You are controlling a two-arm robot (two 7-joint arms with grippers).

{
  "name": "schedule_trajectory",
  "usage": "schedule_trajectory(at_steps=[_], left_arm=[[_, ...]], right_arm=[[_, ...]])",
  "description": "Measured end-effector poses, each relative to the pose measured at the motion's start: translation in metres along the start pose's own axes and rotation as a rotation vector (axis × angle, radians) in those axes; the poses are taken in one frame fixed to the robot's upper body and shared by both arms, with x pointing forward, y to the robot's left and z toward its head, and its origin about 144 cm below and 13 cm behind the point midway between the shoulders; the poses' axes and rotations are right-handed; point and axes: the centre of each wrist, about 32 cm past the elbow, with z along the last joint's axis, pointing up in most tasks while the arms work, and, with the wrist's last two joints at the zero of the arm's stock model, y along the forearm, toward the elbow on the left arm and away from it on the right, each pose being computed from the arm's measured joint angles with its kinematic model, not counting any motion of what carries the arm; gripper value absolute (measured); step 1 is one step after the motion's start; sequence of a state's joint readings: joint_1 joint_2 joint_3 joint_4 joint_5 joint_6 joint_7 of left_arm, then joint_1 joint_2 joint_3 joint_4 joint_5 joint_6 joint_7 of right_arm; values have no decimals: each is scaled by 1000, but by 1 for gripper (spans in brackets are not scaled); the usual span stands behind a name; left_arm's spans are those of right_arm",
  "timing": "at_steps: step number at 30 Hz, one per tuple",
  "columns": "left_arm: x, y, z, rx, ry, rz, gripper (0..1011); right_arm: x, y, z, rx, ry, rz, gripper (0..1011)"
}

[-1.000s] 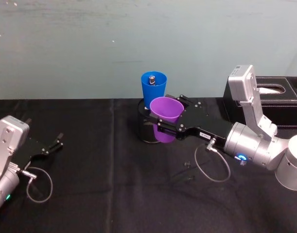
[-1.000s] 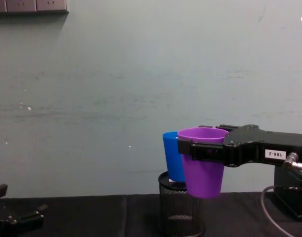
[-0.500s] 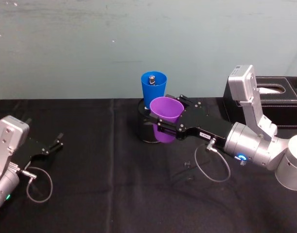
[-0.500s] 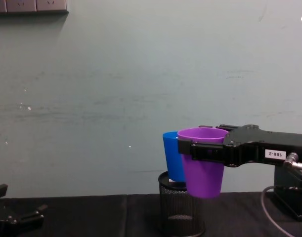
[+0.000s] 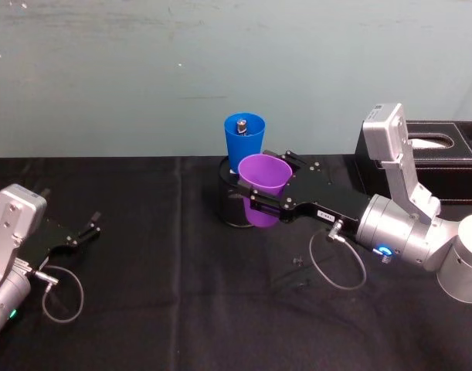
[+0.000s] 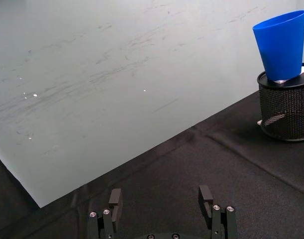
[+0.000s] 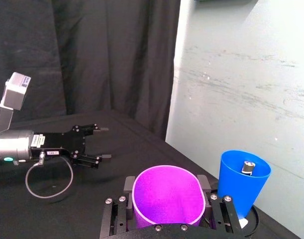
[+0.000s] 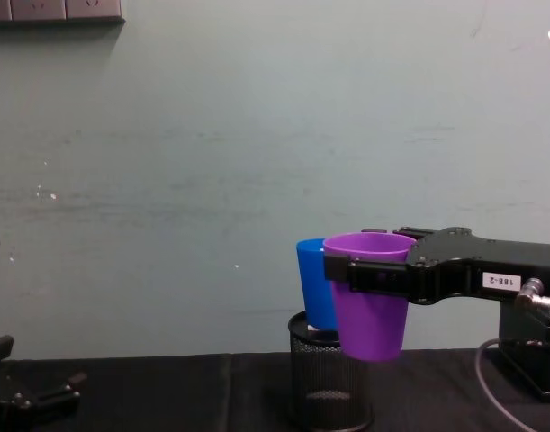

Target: Pick up one cup with a gripper and tap it against the other cup.

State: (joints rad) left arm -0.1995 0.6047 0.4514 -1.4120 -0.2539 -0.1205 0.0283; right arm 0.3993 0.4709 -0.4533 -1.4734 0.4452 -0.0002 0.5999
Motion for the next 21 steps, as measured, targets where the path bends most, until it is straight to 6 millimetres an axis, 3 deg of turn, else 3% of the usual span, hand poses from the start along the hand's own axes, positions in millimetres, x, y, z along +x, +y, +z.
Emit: schedule_trajectory(at_steps=[21], left_arm=[[0,0,0,0,0,0,1000]], right_arm=[[0,0,0,0,0,0,752]])
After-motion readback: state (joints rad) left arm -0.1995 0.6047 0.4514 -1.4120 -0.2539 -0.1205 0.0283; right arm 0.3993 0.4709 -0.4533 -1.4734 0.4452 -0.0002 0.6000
